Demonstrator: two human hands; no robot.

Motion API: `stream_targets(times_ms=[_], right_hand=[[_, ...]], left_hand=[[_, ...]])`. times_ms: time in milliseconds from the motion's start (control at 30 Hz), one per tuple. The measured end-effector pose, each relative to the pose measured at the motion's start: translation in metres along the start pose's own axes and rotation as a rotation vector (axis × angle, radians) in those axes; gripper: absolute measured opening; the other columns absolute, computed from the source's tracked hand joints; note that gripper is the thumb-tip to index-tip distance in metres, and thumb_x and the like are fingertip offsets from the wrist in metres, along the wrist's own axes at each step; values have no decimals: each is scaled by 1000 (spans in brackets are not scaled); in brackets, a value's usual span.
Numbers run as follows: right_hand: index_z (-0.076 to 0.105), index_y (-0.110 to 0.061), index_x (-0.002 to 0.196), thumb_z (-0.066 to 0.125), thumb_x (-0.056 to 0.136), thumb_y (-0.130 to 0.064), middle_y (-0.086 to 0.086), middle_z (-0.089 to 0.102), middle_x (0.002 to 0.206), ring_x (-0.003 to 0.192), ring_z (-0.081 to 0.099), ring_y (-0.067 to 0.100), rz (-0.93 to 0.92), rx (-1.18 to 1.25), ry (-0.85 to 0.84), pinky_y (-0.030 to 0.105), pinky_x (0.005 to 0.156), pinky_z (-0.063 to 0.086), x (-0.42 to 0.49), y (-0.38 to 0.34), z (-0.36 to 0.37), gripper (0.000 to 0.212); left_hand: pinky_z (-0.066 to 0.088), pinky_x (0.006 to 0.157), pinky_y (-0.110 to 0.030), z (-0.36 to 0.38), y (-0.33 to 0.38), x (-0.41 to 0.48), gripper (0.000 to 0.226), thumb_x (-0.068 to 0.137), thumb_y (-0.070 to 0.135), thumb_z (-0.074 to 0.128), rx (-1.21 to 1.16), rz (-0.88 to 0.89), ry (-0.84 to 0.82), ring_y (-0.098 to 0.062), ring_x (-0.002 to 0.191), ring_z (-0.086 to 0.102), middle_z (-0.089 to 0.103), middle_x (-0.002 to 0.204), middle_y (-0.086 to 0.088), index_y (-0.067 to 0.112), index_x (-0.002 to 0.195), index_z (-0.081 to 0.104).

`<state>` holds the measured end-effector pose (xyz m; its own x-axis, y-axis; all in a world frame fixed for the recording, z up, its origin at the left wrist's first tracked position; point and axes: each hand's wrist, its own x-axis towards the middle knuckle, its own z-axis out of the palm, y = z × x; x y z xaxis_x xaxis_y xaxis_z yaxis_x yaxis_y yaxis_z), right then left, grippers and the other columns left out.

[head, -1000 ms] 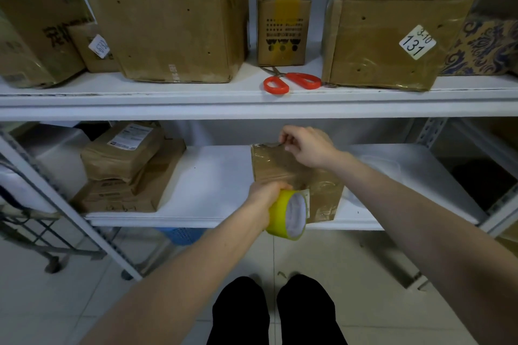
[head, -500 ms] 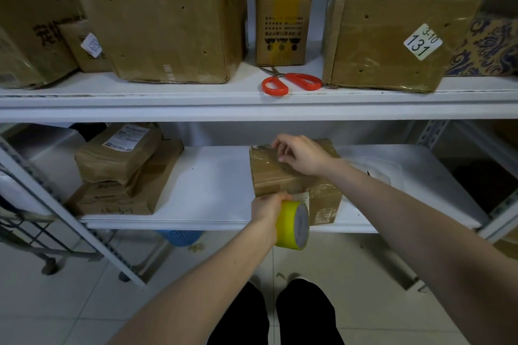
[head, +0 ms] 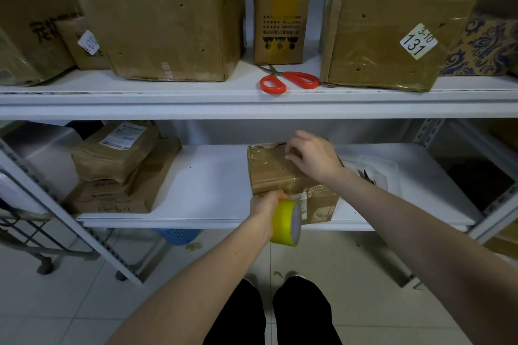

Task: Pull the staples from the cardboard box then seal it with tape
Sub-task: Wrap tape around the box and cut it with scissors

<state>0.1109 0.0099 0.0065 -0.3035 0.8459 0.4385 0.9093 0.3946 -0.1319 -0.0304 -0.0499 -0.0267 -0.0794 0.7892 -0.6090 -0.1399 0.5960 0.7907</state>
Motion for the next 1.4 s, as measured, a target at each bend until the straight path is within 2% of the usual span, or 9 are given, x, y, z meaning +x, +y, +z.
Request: stream_targets(times_ms=[167,333,467,667,833,1000,1133,1267,1400], right_hand=[[72,-20,92,63,88,-22,-7,68,96,93,64,19,-158,-16,-74,32,79,44,-16,8,-1,10],[72,-28,101,49,91,-34,-14,67,112,106,60,13,-92,-140,-148,31,89,34,-14,5,-5,26],[70,-31,106,56,90,-48,-11,67,113,106,61,17,-10,-122,-197,32,92,39,-7,-3,-8,28],[56,-30,131,43,99,-24,-9,55,128,118,46,18,-101,-154,-225,33,91,29,-12,-12,5,34],[27,-31,149,33,98,-17,-6,36,143,129,31,20,-90,-272,-391,34,98,27,-7,-13,6,53],[33,-30,147,32,99,-30,-4,36,146,133,32,20,-16,-286,-431,39,102,28,-1,-9,-2,48],[43,-30,142,34,99,-48,-3,44,142,126,41,21,-83,-134,-407,40,102,37,-18,4,-9,48],[35,-31,146,16,87,-72,-3,41,142,128,37,21,-57,-222,-391,41,101,35,-34,-12,-7,75],[28,-26,149,24,95,-62,1,38,144,131,32,23,-11,-302,-354,44,102,33,-30,-25,6,64]], left_hand=[[52,88,-39,-2,-4,1,19,72,9,72,31,11,-18,-32,95,66,70,103,-16,9,90,66],[53,87,-36,-2,-3,2,32,72,8,78,64,82,-27,-27,91,66,69,98,-13,5,102,66],[51,80,-32,-2,0,3,27,75,10,76,98,74,-35,-26,86,63,66,95,-11,9,98,63],[54,86,-38,0,-1,7,32,73,9,77,100,58,-46,-29,89,65,68,104,-17,6,102,64],[53,81,-35,-2,1,12,39,74,9,76,93,46,-56,-29,86,64,68,103,-16,3,110,62],[53,84,-36,-7,6,16,31,77,11,73,155,81,-65,-29,88,65,69,104,-16,6,106,67],[52,79,-31,-21,12,21,26,74,10,75,294,139,-70,-25,84,65,70,97,-10,7,99,70],[49,79,-29,-37,36,26,27,72,10,77,440,218,-60,-22,87,62,66,95,-5,13,96,65],[50,81,-30,-45,31,25,29,74,13,77,396,198,-11,-24,87,63,67,96,-9,7,100,66]])
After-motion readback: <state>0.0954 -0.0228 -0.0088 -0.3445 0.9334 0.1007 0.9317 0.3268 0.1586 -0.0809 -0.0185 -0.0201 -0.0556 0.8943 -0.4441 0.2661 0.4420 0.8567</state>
